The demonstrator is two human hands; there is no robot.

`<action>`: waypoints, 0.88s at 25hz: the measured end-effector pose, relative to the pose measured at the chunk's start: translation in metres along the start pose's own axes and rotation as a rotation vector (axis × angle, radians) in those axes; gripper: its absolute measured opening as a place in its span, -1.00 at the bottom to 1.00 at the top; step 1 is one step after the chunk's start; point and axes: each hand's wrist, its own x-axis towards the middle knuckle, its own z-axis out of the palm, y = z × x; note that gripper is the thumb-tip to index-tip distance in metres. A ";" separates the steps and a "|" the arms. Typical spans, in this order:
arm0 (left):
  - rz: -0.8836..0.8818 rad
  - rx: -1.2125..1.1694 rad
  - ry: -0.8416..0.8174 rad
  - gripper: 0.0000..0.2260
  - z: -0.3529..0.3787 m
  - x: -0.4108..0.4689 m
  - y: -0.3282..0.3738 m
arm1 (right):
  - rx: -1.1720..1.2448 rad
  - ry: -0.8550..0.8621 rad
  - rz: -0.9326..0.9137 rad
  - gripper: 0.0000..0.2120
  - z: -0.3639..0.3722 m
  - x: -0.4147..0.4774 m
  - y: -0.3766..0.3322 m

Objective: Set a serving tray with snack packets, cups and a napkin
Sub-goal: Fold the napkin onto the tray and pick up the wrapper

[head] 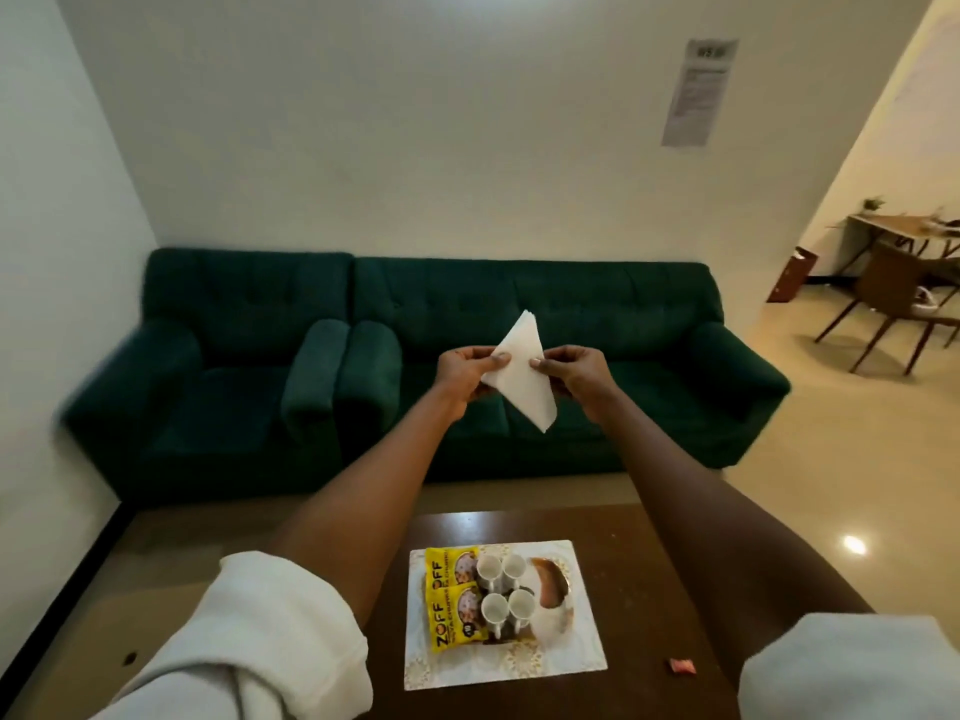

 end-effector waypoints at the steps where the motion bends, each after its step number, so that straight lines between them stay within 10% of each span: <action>1: 0.002 0.008 -0.011 -0.66 0.018 0.001 -0.001 | -0.003 -0.016 0.003 -0.62 -0.015 0.000 0.002; 10: -0.125 0.091 -0.155 -0.63 0.067 0.051 -0.060 | 0.014 0.055 0.062 -0.79 -0.061 0.042 0.071; 17: -0.272 0.059 -0.054 -0.59 0.077 0.113 -0.184 | -0.197 0.061 0.246 -0.41 -0.048 0.088 0.182; 22: -0.438 0.113 -0.084 -0.60 0.077 0.124 -0.269 | -0.355 0.039 0.351 -0.53 -0.054 0.089 0.279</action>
